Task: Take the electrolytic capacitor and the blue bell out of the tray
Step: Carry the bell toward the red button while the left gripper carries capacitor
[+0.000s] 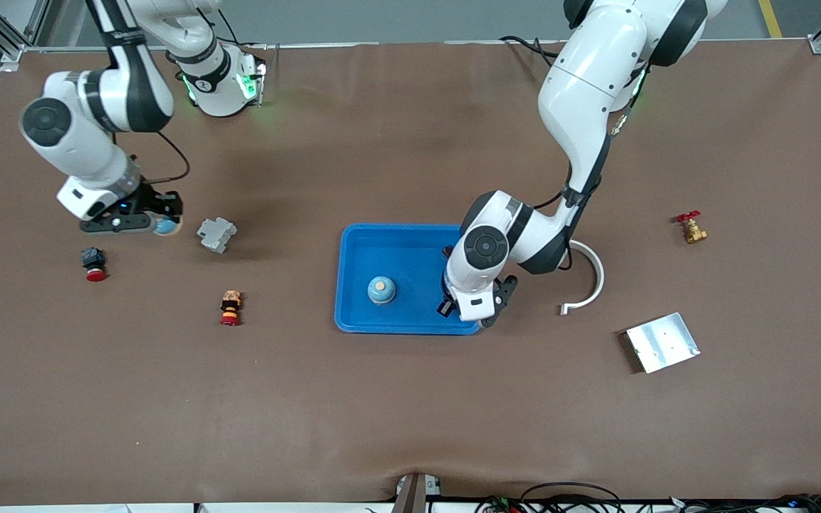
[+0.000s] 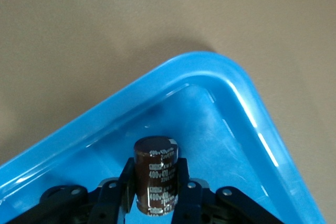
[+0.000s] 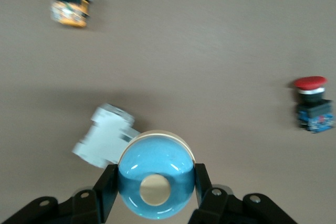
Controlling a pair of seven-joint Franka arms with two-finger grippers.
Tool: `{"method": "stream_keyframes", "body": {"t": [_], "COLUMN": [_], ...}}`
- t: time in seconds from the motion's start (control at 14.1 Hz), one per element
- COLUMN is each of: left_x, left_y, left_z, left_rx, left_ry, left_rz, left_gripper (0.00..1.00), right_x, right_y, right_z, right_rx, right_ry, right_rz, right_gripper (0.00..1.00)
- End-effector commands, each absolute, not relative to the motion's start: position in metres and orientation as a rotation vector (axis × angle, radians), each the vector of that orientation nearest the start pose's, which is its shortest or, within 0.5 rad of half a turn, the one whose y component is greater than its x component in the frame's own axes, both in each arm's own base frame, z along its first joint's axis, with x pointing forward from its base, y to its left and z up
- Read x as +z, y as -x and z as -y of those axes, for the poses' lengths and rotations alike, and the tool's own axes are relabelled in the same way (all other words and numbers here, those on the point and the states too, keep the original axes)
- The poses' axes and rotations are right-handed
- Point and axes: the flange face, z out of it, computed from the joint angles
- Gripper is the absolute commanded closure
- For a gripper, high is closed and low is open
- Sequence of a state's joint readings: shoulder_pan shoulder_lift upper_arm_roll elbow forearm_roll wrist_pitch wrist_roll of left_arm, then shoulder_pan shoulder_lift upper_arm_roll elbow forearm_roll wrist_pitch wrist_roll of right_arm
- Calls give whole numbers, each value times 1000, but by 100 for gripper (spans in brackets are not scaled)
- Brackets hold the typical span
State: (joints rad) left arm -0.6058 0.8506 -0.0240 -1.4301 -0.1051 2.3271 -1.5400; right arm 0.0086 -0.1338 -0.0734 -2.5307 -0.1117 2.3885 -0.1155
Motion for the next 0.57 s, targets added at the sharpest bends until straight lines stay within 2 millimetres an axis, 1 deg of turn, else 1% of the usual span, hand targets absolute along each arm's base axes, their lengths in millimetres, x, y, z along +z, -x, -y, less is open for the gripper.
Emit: {"method": "stream_keyframes", "body": {"t": [0.0, 0.07, 0.14, 0.21, 0.28, 0.35, 0.5], "left_x": [226, 235, 247, 259, 269, 278, 293], "left_y": [-598, -601, -607, -609, -610, -613, -617], "left_z": [426, 422, 411, 406, 403, 393, 376], "left_rx": [67, 61, 57, 61, 66, 78, 111], "left_ry": [2858, 2855, 2843, 2839, 2849, 2859, 2900], "left_rz": [1570, 1557, 1560, 1564, 1533, 1495, 1357], "left_gripper": [90, 90, 90, 91, 93, 94, 94], "right_x": [319, 312, 307, 302, 295, 290, 280], "right_y": [-421, -416, -411, -408, -406, -405, -405], "right_z": [72, 87, 94, 101, 104, 108, 114], "right_rx": [-58, -81, -102, -101, -105, -120, -134], "right_ry": [3165, 3162, 3162, 3164, 3165, 3168, 3172], "right_rz": [314, 339, 351, 336, 351, 361, 392], "right_gripper": [100, 100, 100, 100, 100, 100, 100]}}
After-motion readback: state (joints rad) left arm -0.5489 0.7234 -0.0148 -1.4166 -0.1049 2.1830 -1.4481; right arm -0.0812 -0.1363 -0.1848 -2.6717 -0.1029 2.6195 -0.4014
